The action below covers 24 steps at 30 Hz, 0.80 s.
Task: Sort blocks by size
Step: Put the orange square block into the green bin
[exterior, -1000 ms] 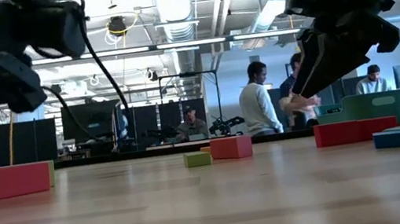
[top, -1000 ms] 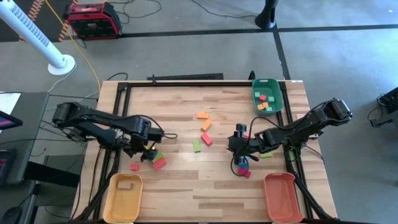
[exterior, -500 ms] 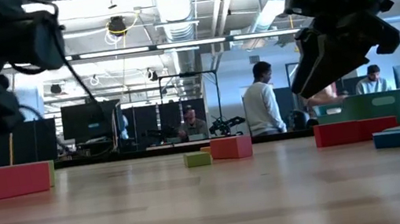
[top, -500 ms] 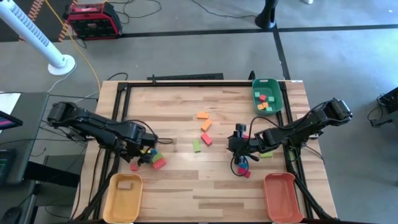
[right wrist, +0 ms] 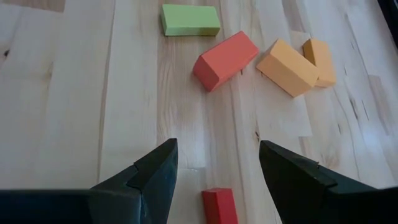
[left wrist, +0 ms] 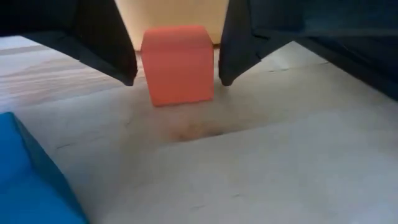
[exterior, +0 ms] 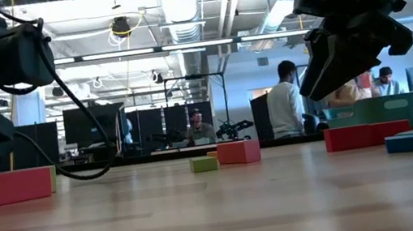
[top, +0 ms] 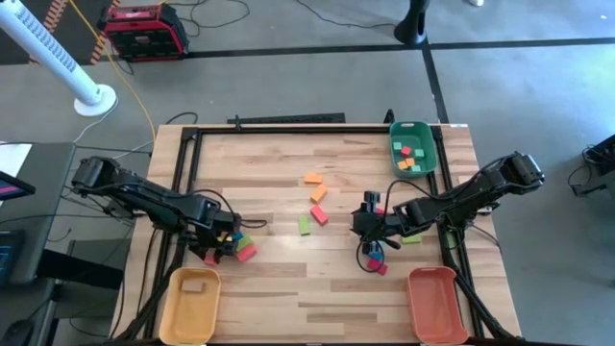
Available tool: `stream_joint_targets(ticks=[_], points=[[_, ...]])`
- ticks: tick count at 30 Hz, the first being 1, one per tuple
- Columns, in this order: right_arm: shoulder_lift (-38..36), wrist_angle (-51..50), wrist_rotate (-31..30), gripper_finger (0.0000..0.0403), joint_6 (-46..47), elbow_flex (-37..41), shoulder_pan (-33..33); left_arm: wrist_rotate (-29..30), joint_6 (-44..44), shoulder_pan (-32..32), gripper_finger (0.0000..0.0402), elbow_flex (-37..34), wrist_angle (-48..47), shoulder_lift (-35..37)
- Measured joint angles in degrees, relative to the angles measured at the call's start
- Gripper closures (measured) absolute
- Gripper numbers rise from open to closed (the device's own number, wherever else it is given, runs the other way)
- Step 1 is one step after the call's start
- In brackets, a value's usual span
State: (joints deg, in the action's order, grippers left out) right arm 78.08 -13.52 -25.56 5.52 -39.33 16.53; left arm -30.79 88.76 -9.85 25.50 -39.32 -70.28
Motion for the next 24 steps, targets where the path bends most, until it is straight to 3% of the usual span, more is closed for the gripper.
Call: stream_joint_targets(ticks=[6, 16, 24], points=[[0.0, 0.73, 0.0, 0.0147, 0.0, 0.0, 0.0, -0.25, -2.95, 0.56, 0.0275, 0.02, 2.12, 0.02], [0.0, 0.74, 0.0, 0.0147, 0.02, 0.0, 0.0, 0.92, -9.09, 2.29, 0.0275, 1.71, 2.65, -0.02], [0.0, -1.2, 0.0, 0.0147, 1.32, 0.0, 0.0, 4.59, -16.57, 4.9, 0.0275, 10.31, 0.33, -0.02]])
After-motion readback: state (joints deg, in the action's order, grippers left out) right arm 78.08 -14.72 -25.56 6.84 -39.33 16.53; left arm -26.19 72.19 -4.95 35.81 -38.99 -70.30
